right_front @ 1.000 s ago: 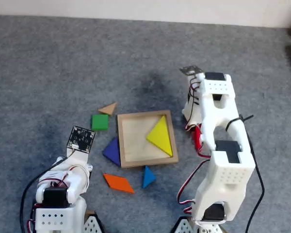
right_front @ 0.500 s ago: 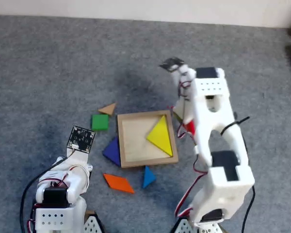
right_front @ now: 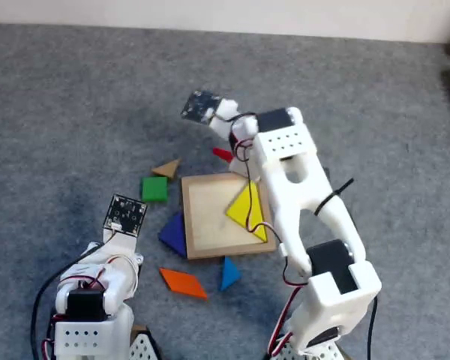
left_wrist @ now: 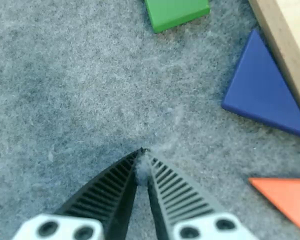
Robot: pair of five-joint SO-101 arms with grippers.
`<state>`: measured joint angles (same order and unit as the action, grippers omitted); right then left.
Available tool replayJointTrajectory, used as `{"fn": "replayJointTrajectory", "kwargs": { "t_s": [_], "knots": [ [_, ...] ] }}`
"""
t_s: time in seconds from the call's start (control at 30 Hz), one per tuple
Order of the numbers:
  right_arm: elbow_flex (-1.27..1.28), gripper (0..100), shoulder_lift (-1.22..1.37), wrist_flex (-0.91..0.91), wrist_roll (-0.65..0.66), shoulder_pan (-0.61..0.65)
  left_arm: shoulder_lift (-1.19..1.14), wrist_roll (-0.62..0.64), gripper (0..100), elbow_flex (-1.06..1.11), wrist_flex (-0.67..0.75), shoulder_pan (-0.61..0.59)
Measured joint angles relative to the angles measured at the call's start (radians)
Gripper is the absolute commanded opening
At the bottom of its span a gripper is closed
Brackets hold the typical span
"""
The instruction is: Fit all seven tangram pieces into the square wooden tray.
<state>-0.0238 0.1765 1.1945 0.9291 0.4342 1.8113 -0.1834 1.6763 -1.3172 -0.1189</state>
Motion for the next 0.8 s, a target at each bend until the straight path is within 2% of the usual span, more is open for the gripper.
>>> {"fn": "replayJointTrajectory", "kwargs": {
  "t_s": [0.23,0.47,0.67,0.8],
  "knots": [
    [0.184,0.6,0.000,-0.210,0.097,0.086,0.000,0.000,0,0.000,0.000,0.000],
    [0.288,0.9,-0.008,-0.358,0.112,0.112,0.000,0.000,0,0.000,0.000,0.000],
    [0.299,17.7,-0.008,-0.365,0.117,0.123,0.000,0.000,0,0.000,0.000,0.000],
    [0.304,19.0,-0.008,-0.339,0.055,0.124,0.000,0.000,0,0.000,0.000,0.000]
  ]
}}
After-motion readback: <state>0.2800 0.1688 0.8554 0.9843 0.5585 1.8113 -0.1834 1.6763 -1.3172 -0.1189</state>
